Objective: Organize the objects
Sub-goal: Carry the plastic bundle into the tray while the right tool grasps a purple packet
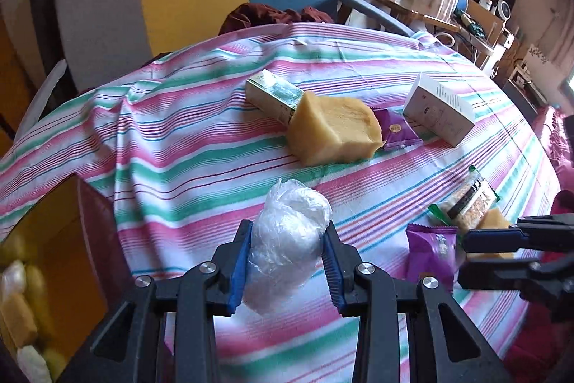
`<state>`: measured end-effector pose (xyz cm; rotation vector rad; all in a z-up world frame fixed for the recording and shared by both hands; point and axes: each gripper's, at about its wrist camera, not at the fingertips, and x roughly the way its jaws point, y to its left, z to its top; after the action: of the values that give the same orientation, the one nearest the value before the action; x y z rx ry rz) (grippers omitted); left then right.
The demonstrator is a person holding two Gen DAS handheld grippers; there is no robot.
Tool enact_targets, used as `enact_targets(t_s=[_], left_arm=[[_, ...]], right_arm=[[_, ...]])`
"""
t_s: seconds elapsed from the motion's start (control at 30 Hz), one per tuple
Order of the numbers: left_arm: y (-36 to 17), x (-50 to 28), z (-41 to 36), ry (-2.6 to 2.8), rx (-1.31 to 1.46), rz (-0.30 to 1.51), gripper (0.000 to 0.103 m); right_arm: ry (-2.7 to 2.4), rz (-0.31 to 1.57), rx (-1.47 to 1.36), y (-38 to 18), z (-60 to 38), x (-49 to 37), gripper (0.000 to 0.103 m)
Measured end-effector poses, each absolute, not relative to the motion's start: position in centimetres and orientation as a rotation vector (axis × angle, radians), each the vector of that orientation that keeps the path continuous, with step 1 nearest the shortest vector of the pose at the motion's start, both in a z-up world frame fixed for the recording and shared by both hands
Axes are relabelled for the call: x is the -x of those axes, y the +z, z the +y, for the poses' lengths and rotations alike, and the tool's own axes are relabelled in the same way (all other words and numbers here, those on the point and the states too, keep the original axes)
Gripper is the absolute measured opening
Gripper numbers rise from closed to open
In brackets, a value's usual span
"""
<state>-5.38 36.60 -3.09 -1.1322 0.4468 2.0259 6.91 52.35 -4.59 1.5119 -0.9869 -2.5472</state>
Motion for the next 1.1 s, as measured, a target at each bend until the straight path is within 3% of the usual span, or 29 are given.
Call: enact_targets(t_s=[0.33,0.53,0.63,0.77,0.8,0.83,1.0,1.1], left_arm=[[-0.5,4.0,31.2,2.080,1.091,0.333,0.038],[0.1,3.1,27.5,2.100,1.082,0.258,0.038],[0.3,2.6,25.7,2.110,1.072,0.236,0.038],[0.4,2.3,22.9,2.129,1.076,0.187,0.038],[0.4,2.3,22.0,2.137,1.075,0.170,0.038],[0.5,2.3,21.1,2.146,1.077,0.150,0.038],[1.2,2.5,16.1,2.235,1.066,0.080,0.038],[1.4,3.0,13.1,2.303,1.067,0.057,0.038]], right_arm=[[-2.485,-1.022,-1.636,-5.1,52.2,-7.6,0.049],[-2.509,-1.211,-1.770,-6.9,53.9,-7.0,0.055],[-2.511,-1.219,-1.804,-7.7,53.8,-5.8,0.055],[-2.578,-1.057,-1.867,-8.4,52.0,-4.5,0.054],[-2.630,-0.971,-1.877,-8.3,51.5,-4.4,0.037],[-2.662,-0.905,-1.898,-8.4,51.2,-4.3,0.034],[-2.724,-0.665,-1.936,-8.5,49.7,-4.2,0.035],[-2.723,-0.660,-1.932,-8.5,49.8,-4.3,0.036]])
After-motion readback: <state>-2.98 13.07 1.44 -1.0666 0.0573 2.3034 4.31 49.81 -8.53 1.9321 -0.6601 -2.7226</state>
